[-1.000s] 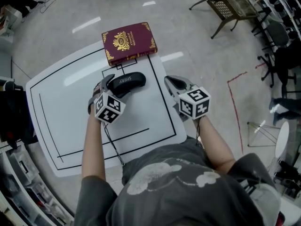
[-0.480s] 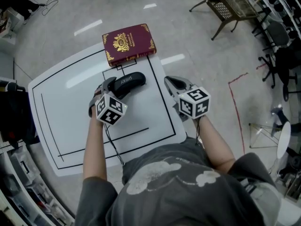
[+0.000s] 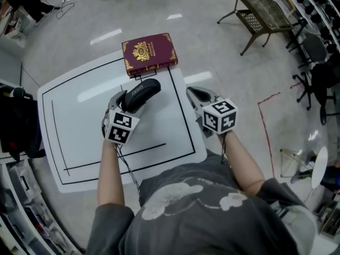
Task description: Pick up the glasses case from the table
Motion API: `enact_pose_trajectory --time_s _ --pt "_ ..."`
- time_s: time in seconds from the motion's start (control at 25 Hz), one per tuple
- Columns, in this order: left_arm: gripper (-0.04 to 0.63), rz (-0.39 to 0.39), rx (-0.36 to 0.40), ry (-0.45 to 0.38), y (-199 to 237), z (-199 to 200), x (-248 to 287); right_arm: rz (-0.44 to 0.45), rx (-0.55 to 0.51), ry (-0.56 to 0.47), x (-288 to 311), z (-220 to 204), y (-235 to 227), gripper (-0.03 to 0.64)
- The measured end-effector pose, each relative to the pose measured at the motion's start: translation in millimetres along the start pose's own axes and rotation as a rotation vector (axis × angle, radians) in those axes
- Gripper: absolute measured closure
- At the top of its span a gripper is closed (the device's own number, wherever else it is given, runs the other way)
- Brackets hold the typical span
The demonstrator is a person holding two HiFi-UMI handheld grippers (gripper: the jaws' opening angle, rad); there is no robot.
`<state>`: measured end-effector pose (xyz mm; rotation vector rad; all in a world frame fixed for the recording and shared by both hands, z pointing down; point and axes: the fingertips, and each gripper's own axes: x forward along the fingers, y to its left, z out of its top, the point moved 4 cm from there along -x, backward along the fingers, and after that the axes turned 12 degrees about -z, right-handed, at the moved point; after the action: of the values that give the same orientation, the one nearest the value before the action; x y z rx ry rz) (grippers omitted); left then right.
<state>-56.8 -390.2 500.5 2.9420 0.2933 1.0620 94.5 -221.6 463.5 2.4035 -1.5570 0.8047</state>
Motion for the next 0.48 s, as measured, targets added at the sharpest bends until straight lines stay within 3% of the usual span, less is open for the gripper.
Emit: enact_pose_trajectory --time_s 0.24,0.48 --pt "0.259 0.092 -0.043 -0.052 -12 6 -19 0.087 -0.035 -0.023 3 6 7 0.617" --pt "0.261 0.216 -0.145 -0.140 -30 11 -39 0.212 -0.100 -0.041 4 16 7 0.617"
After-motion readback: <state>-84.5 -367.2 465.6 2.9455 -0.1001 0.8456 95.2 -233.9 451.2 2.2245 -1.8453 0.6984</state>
